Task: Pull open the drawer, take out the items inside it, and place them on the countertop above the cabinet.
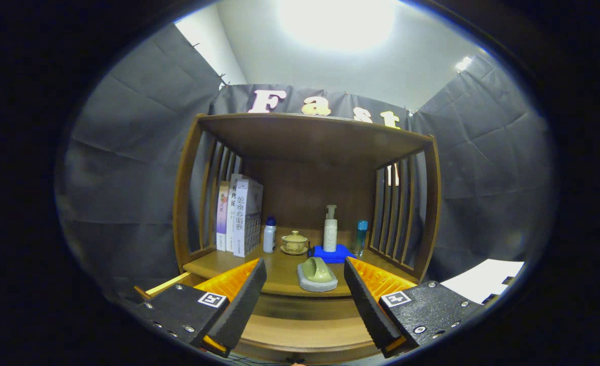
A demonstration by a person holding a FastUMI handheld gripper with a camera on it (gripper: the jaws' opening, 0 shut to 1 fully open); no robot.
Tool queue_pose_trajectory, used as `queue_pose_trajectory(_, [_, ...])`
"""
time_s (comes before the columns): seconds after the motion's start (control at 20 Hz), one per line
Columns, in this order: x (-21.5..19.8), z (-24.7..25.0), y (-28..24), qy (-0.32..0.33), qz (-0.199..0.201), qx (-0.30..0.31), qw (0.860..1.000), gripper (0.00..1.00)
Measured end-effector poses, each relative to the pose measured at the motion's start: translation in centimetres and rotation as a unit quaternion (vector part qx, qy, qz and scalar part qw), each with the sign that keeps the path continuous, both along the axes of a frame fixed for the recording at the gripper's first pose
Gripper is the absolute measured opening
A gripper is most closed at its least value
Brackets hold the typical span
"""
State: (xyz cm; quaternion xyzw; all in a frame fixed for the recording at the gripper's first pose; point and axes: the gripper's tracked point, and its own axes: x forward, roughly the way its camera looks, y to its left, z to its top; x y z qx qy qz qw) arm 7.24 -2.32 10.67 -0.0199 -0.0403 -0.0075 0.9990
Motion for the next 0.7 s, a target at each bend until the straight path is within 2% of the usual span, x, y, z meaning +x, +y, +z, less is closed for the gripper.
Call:
queue_pose_trajectory(0.15, [-2.3,-1.0,1.7,0.008,0.016,-0.025,1.000,0.95])
queue_pose_trajectory(0.25, [-3.9,-1.6,2.6,-0.001,0.025,-0.019,1.000,0.95])
queue_pose_trajectory(0.4, [-5.9,-4.6,3.3,0.031,0.038,0.002,0.999,0.95])
queue_pose_trajectory(0.7, [-8.5,-7.9,2.0,0.055,0.007,0.011,0.998,0.95])
